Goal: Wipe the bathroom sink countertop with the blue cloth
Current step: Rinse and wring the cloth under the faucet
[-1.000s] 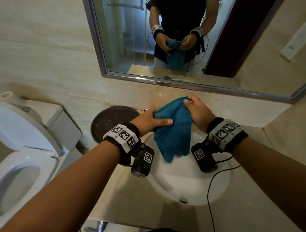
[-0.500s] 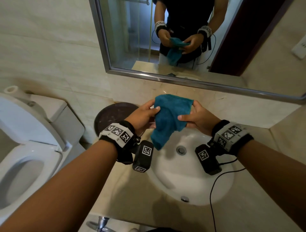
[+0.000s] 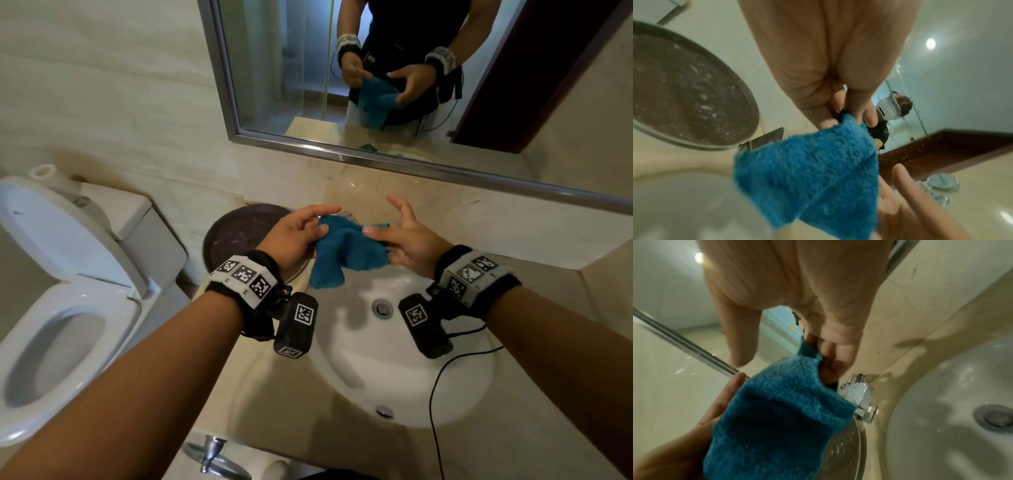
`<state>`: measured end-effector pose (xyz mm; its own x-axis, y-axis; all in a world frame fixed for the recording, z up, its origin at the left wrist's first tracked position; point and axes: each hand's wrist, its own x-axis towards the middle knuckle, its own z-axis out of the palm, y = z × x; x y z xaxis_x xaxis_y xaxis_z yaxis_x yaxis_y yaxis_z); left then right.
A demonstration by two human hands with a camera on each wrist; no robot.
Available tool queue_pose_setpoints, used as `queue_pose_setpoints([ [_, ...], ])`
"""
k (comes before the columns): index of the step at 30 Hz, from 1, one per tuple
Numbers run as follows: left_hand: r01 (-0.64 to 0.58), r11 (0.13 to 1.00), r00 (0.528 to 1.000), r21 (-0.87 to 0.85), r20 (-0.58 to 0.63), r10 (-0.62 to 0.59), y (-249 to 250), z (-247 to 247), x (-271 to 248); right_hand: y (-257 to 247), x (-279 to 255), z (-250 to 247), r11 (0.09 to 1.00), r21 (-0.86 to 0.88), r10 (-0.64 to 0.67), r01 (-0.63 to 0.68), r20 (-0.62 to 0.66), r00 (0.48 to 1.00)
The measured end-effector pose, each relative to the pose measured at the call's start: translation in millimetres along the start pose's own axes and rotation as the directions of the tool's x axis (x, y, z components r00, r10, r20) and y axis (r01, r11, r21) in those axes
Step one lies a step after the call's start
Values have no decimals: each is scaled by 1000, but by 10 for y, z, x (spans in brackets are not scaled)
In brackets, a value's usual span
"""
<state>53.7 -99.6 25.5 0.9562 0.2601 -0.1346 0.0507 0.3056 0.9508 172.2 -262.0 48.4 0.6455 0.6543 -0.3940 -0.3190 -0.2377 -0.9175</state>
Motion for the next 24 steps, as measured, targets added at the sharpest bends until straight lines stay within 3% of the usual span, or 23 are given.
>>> queue_pose_setpoints([
  [3, 21, 997, 999, -68, -45, -24, 43, 66, -14, 57, 47, 35, 998, -50, 29, -27, 55, 998],
  [7, 79, 991, 993, -107, -77, -87, 64, 86, -34, 63, 133, -35, 979, 201, -33, 37, -23, 999],
  [12, 101, 988, 994, -116, -31, -105, 35, 137, -57, 93, 144, -80, 970, 241, -9, 0, 37, 999],
  [14, 89, 990, 994, -114, -59, -96, 28, 143, -47, 109, 133, -108, 983, 176, 27, -45, 105, 994],
  [16, 66, 995, 990, -79, -121, -75, 26, 167, -36, 105, 120, -150, 1000, 20, 1, -4, 142, 990],
  [20, 35, 978, 972, 203, -233, 14, 15, 154, -27, 86, 106, -222, 987, -113, -100, 117, 145, 984],
  [24, 64, 825, 961, 562, -257, 101, 9, 32, 6, 73, 169, -256, 902, -395, -103, 175, 198, 975],
])
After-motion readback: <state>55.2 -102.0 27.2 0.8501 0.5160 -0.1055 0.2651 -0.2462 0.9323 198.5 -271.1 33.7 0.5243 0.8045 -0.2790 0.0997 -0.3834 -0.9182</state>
